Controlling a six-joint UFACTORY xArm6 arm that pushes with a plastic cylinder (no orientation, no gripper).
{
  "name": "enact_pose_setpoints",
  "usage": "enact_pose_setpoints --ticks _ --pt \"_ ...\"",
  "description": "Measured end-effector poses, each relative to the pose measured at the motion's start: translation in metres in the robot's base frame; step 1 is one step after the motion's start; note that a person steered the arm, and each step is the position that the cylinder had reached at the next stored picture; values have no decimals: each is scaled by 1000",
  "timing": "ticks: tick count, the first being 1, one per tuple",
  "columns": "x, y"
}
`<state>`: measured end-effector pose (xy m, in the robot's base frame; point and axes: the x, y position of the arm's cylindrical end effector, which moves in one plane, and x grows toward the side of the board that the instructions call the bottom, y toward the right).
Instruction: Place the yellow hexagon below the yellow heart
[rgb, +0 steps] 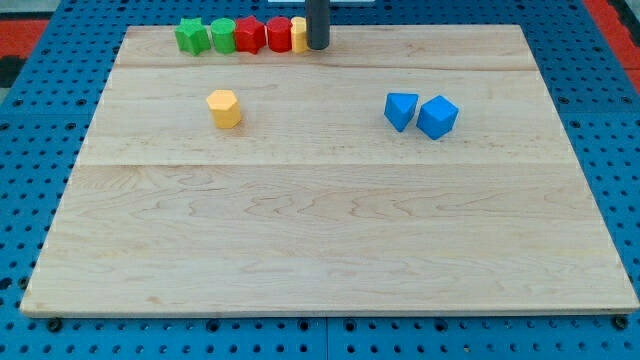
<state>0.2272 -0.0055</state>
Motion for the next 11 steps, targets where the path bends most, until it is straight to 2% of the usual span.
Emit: enact_pose_setpoints --ticks 1,3,4,5,6,7,8,9,10,11 --pt "18 26" --pt "134 -17" --pt "165 -102" --pt "168 -168" --pt "147 -142" --pt "139 -83" --pt "110 -55" --pt "55 -50" --pt "56 -51" --pt "31 -69"
